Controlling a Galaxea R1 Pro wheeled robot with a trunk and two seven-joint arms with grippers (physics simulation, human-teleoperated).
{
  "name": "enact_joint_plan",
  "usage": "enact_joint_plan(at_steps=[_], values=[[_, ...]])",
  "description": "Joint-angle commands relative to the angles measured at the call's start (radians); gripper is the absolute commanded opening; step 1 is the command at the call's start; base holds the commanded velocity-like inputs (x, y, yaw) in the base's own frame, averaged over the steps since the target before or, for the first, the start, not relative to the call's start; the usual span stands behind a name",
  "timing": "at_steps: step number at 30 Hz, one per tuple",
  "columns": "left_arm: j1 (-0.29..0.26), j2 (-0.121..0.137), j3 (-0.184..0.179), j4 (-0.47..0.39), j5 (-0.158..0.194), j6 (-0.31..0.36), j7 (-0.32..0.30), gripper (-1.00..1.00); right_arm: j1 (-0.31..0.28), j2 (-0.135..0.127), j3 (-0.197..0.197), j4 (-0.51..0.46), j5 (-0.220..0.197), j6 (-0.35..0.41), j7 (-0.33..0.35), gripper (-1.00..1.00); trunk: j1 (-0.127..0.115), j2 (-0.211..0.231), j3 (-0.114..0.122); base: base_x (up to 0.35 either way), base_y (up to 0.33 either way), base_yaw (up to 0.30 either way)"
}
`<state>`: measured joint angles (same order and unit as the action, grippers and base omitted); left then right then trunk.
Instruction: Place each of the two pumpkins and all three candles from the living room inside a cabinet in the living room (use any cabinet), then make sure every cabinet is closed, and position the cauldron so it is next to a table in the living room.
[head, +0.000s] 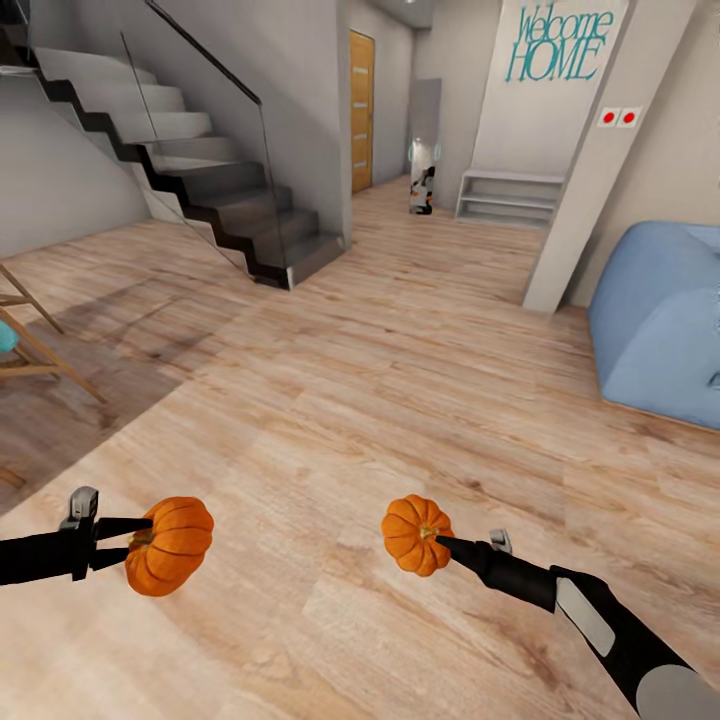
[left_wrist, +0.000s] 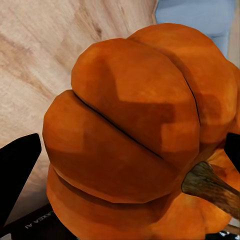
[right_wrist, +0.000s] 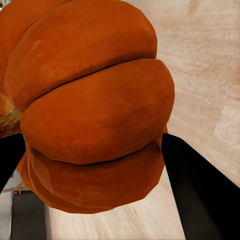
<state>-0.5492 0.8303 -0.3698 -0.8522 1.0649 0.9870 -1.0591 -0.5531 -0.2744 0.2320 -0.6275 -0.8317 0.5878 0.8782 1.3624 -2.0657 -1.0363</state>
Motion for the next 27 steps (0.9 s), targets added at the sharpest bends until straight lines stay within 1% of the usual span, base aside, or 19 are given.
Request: enact_joint_plan(at_steps=[1, 27], values=[[-0.001, 0.001, -0.005, 0.001, 0.004, 0.004, -0.002, -1.0, -0.001, -0.001, 0.004, 0.0, -0.009, 0.006, -0.002, -1.0, -0.004, 0.007, 0.004, 0.0, 0.0, 0.0], [-0.001, 0.001, -0.004, -0.004, 0.004, 0.004, -0.002, -1.0, -0.001, -0.003, 0.004, 0.002, -0.009, 0.006, -0.002, -1.0, -0.104, 0.189, 0.127, 0.0, 0.0, 0.0]])
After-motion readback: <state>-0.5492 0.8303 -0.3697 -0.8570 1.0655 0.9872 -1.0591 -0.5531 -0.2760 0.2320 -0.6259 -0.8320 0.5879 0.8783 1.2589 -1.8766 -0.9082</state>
